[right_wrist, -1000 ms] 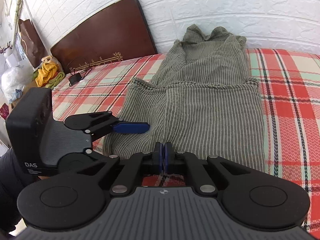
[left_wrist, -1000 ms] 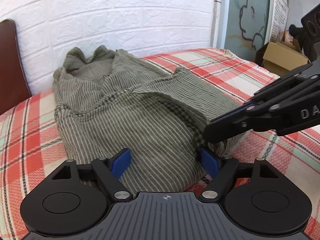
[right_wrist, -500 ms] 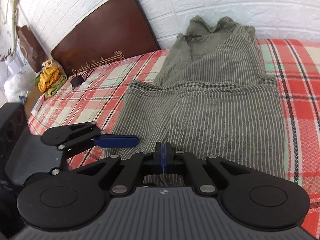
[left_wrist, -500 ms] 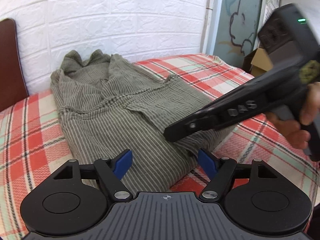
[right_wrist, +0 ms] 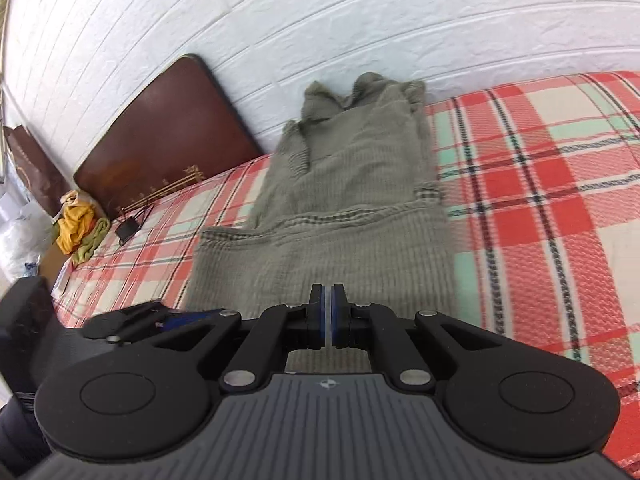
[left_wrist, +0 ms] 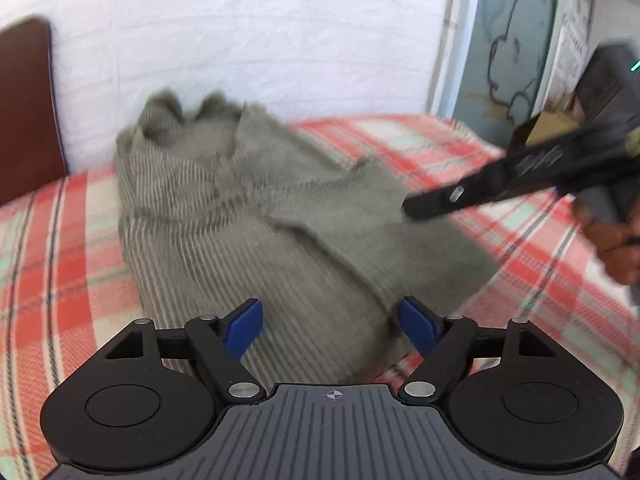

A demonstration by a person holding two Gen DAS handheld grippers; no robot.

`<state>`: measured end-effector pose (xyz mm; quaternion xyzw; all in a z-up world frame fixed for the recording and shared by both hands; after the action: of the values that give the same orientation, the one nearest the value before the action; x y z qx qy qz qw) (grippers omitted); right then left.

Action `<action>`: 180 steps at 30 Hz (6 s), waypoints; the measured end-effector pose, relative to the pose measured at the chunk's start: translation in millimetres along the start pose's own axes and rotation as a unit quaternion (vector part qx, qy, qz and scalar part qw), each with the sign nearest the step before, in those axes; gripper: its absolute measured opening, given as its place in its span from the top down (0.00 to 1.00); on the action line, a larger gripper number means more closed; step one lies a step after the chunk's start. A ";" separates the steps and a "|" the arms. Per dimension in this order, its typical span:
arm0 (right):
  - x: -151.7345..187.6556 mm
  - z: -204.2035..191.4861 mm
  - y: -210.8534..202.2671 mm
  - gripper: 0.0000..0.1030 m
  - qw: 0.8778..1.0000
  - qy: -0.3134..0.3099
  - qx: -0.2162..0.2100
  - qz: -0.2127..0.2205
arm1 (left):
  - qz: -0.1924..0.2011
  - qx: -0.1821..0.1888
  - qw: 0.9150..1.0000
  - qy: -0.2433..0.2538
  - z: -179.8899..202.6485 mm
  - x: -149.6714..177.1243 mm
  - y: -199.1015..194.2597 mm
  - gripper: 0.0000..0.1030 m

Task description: Fold clothes

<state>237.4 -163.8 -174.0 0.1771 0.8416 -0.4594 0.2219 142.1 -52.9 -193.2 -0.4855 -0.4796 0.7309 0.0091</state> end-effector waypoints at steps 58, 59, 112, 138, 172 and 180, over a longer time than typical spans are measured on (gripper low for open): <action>70.1 41.5 -24.3 0.90 0.968 0.169 -0.142 -0.116 | -0.029 0.145 0.944 -0.294 -50.8 20.3 -37.1 0.86; 78.3 38.5 -30.8 0.89 0.967 0.170 -0.143 -0.124 | -0.038 0.153 0.940 -0.301 -43.6 30.0 -44.5 0.86; 66.5 -2.4 -79.1 0.92 0.998 -0.032 -0.051 -0.005 | 0.019 0.005 0.981 -0.195 2.9 74.3 -88.0 0.91; 100.6 -50.3 -49.9 0.62 0.991 -0.121 -0.054 -0.036 | -0.007 0.050 0.996 -0.077 63.0 73.3 -76.6 0.40; -98.5 60.1 70.4 0.44 0.999 0.008 -0.012 -0.051 | -0.043 -0.035 0.975 -0.215 -155.7 -33.8 68.2 0.28; -109.0 49.2 68.1 0.85 0.998 0.011 -0.040 -0.050 | -0.050 -0.071 0.987 -0.136 -141.8 -42.9 84.4 0.91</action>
<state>373.3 -181.0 -186.4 0.1311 0.8696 -0.4337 0.1961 304.8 -20.9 -232.8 -0.3567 -0.5505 0.7528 -0.0542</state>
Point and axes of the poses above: each gripper's, at about its wrist camera, not at the fingertips, and y roughly the way its jaws point, z to its right, x to its underside, the point moved 8 cm from there along y, roughly the way its jaws point, and after that the axes turned 10 degrees about -z, right-handed, at the moved point
